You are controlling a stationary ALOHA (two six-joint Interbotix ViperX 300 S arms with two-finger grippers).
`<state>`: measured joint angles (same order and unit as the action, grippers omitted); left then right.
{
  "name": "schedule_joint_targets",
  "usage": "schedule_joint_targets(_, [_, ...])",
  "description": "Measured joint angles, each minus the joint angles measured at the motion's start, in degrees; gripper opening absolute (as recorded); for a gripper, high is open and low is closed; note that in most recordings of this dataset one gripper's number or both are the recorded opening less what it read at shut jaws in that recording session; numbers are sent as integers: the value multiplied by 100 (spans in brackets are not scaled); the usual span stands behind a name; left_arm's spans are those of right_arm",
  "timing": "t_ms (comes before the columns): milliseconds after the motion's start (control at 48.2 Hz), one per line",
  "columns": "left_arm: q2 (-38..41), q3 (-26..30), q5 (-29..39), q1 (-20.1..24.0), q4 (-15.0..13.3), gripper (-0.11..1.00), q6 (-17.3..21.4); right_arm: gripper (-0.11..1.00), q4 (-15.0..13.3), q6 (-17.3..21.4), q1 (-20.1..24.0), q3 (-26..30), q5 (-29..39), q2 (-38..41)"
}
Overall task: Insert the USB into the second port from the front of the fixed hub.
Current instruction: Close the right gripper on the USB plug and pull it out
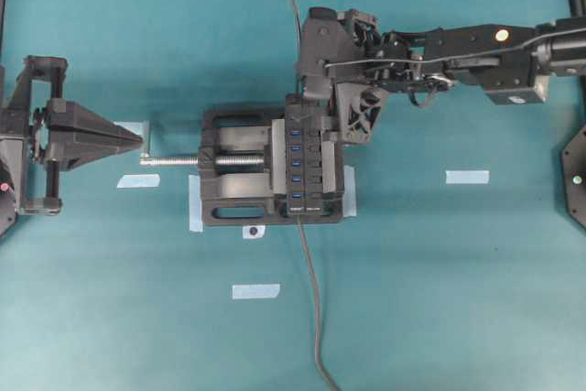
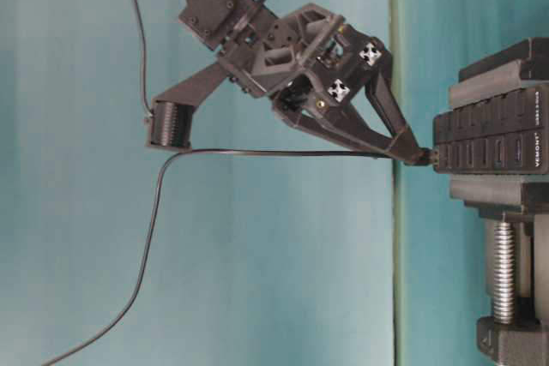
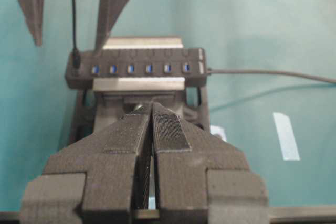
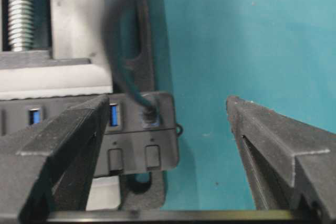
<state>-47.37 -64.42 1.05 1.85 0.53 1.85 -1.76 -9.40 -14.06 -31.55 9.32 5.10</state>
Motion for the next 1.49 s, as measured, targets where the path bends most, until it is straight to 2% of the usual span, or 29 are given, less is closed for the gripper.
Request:
schedule_joint_targets(228, [0, 0, 0, 0, 0, 0, 9, 88, 0, 0, -9, 0, -9, 18])
schedule_joint_targets(435, [0, 0, 0, 0, 0, 0, 0, 78, -9, 0, -9, 0, -18, 18])
schedule_joint_targets(705, [0, 0, 0, 0, 0, 0, -9, 55, 0, 0, 44, 9, -18, 35])
schedule_joint_targets(1016, [0, 0, -9, 0, 0, 0, -18, 19, -9, 0, 176, 9, -18, 79])
schedule_joint_targets(1120, [-9, 0, 0, 0, -9, 0, -18, 11, 0, 0, 167, 26, -18, 79])
schedule_joint_targets(1493, [0, 0, 0, 0, 0, 0, -18, 8, 0, 0, 167, 26, -9, 79])
